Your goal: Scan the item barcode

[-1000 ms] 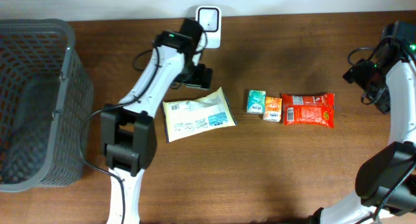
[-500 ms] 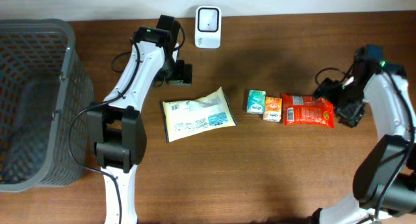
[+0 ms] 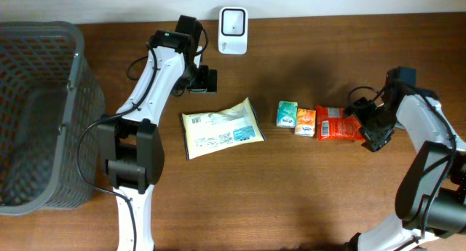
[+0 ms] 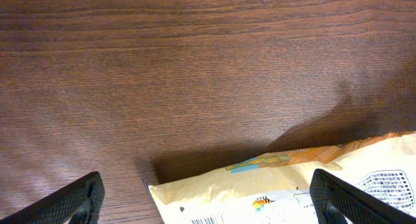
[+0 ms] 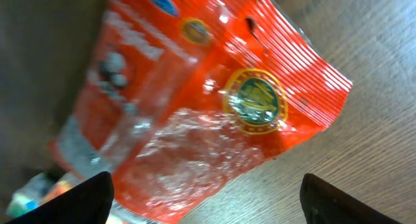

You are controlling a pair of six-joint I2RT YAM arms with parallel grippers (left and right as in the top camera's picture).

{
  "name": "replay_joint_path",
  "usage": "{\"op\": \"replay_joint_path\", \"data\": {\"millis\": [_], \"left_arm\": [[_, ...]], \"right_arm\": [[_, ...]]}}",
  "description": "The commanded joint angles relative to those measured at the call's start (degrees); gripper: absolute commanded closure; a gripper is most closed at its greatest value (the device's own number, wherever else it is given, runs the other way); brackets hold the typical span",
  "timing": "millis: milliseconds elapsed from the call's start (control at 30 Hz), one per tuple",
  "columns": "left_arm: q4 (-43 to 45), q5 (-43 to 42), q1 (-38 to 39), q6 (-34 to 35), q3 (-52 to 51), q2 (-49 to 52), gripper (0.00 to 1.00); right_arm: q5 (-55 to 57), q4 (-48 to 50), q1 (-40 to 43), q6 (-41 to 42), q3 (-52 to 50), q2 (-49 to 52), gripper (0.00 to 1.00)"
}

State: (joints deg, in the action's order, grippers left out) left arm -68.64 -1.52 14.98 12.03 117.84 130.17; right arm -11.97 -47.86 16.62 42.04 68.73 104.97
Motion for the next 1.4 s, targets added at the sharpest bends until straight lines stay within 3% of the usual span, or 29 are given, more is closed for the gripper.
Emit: {"op": "replay_joint_path", "data": {"millis": [0, 100, 167, 200, 300, 433, 633, 700, 833, 933, 1133, 1367], "left_arm": [[0.0, -0.6, -0.1, 0.7, 0.0, 0.6, 0.01], [0.0, -0.6, -0.1, 0.7, 0.0, 0.6, 0.01], [0.0, -0.6, -0.1, 0.7, 0.0, 0.5, 0.01], [0.0, -0.6, -0.1, 0.7, 0.0, 0.5, 0.01], [0.0, -0.6, -0.1, 0.7, 0.0, 0.6, 0.01], [0.0, -0.6, -0.1, 0.7, 0.0, 0.6, 0.01], [0.0, -0.6, -0.1, 0.7, 0.0, 0.5, 0.01], [0.0, -0.6, -0.1, 0.7, 0.0, 0.6, 0.01], [0.0, -0.6, -0.1, 0.7, 0.0, 0.6, 0.01], [0.0, -0.6, -0.1, 0.7, 0.0, 0.5, 0.01], [0.0, -0.6, -0.1, 0.7, 0.0, 0.5, 0.01], [0.0, -0.6, -0.1, 0.7, 0.0, 0.5, 0.01]], "right_arm": [[-1.2, 7.8, -0.2, 4.1, -7.3, 0.5, 0.14], [-1.5, 20.3, -0.2, 3.9, -14.5, 0.5, 0.22], [-1.6, 22.1, -0.2, 3.9, -16.1, 0.5, 0.56], [-2.1, 22.2, -0.2, 3.8, -16.1, 0.5, 0.63], [-11.0, 27.1, -0.2, -4.3, -16.0, 0.5, 0.96], [-13.0, 25.0, -0.1, -5.8, -13.7, -0.5, 0.96], [20.3, -9.4, -1.0, -7.3, 6.7, -9.5, 0.96], [30.0, -15.1, -3.8, -7.0, 9.5, -9.5, 0.96], [37.3, -24.0, -9.0, -0.8, 9.5, -8.1, 0.96], [38.8, -25.3, -9.9, -0.8, 9.4, -6.7, 0.96], [41.6, -21.7, -11.1, -1.3, 9.4, 7.2, 0.96], [41.6, -24.3, -22.8, -1.3, 14.3, 9.9, 0.85]]}}
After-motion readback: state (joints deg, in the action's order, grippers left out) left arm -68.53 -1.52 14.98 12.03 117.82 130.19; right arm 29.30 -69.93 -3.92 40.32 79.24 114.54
